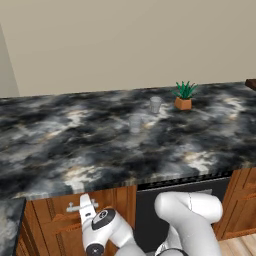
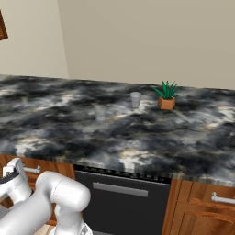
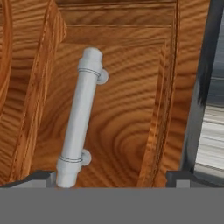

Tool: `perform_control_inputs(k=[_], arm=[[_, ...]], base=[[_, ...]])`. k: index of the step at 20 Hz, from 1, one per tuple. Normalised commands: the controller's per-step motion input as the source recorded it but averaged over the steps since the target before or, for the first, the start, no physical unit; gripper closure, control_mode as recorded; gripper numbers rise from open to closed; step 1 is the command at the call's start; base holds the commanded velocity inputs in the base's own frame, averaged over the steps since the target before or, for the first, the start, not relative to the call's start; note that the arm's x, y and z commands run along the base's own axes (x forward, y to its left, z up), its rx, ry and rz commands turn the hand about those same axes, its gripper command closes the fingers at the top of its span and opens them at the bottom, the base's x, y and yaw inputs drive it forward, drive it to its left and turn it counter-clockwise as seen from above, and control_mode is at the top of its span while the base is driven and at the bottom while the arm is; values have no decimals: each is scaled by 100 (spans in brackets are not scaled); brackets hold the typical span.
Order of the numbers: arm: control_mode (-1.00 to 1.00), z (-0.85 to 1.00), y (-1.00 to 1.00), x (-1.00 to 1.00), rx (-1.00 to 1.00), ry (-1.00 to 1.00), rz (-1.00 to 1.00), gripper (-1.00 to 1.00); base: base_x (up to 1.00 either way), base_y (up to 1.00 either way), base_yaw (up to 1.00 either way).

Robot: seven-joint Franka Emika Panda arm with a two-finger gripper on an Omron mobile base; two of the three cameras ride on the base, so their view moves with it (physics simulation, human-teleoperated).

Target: Take the tongs from the drawer on the left and place them on the dining counter next to the tray containing the hot dog.

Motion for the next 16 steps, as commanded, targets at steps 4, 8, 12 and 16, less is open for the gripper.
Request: perform_control_inputs(k=[4,8,12,16], arm=[[-100,0,0,15,0,0,0,-100],[-100,0,0,9,0,0,0,-100],[-100,-9,3,1,0,0,0,-100],[-100,-27,7,0,0,0,0,-100]], base=[[0,0,0],[0,0,0],[0,0,0],[0,0,0]])
